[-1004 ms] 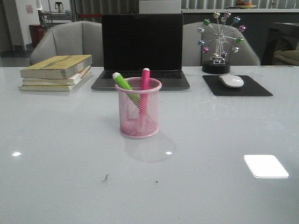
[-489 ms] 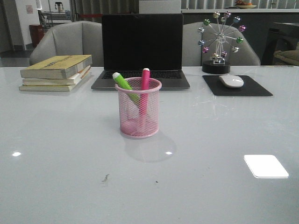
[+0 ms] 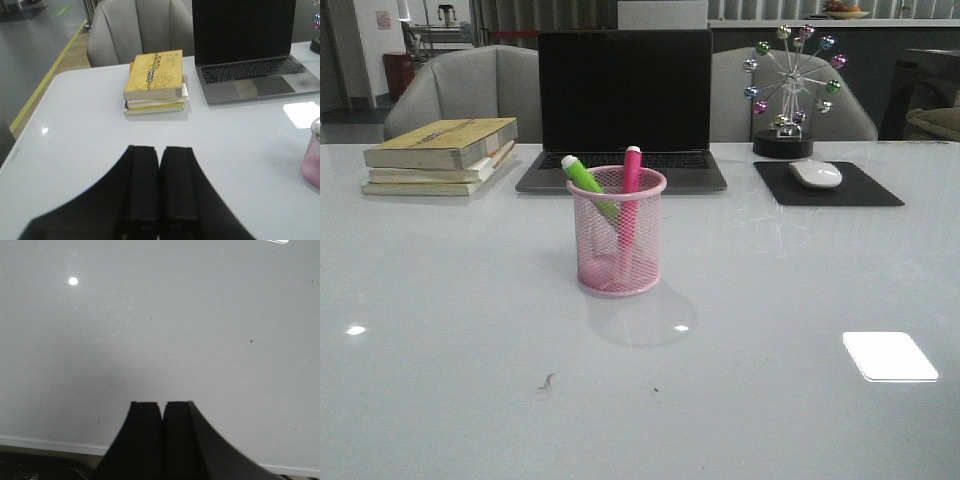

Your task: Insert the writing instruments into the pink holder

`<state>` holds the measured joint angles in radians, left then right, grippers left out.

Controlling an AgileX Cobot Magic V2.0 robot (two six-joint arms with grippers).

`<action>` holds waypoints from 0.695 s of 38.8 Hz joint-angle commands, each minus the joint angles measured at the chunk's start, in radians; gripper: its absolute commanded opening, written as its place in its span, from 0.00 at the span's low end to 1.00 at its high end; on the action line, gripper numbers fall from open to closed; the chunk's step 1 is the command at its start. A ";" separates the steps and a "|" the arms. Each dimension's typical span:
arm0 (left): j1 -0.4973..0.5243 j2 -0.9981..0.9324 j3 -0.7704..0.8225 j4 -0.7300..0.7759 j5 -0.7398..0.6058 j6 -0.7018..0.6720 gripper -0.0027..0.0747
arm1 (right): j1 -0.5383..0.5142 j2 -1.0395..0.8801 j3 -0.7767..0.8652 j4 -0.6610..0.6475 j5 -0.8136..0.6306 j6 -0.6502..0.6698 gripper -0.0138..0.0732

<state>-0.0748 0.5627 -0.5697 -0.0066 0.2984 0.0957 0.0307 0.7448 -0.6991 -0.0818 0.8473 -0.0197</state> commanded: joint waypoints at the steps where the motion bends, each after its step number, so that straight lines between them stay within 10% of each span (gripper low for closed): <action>1: 0.001 0.002 -0.006 -0.007 -0.231 -0.007 0.15 | -0.006 -0.059 -0.002 0.018 -0.140 -0.003 0.19; 27: 0.001 -0.344 0.249 -0.007 -0.384 -0.007 0.15 | -0.006 -0.649 0.469 0.059 -0.847 -0.003 0.19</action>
<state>-0.0748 0.2743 -0.3538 -0.0066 0.0000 0.0957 0.0307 0.1174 -0.2532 -0.0218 0.1130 -0.0194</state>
